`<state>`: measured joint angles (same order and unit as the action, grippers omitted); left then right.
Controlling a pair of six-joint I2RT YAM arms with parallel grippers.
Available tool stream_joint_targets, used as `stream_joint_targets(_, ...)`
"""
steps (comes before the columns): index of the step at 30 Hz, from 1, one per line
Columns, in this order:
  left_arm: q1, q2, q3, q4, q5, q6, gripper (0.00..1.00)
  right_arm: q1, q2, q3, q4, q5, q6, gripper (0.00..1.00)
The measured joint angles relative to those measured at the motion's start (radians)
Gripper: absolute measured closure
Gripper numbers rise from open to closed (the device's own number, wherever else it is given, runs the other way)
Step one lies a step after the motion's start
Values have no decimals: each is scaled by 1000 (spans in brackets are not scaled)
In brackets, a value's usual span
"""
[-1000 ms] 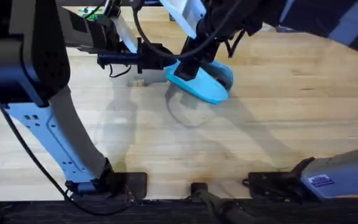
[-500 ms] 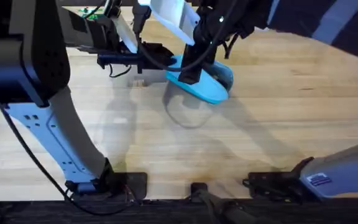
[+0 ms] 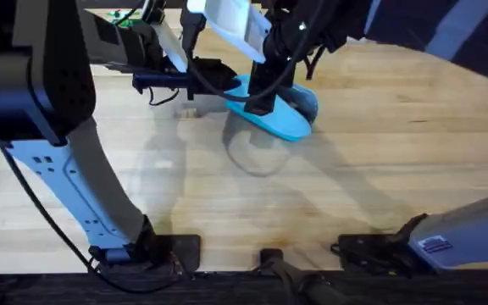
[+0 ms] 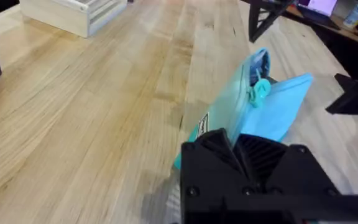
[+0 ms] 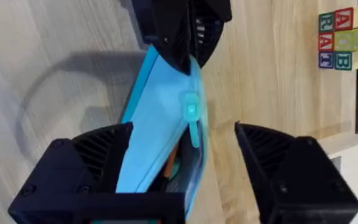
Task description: Unzip the bag, pick up the pens from the table one at a time and place them inside, then zip the bag closed.
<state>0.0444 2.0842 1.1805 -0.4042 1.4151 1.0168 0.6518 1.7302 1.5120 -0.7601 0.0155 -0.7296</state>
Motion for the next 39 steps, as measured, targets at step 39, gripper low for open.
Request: stream_joint_targets(39, 0, 0, 0, 0, -1, 0, 959, -6, 104, 6, 31, -46, 0, 337)
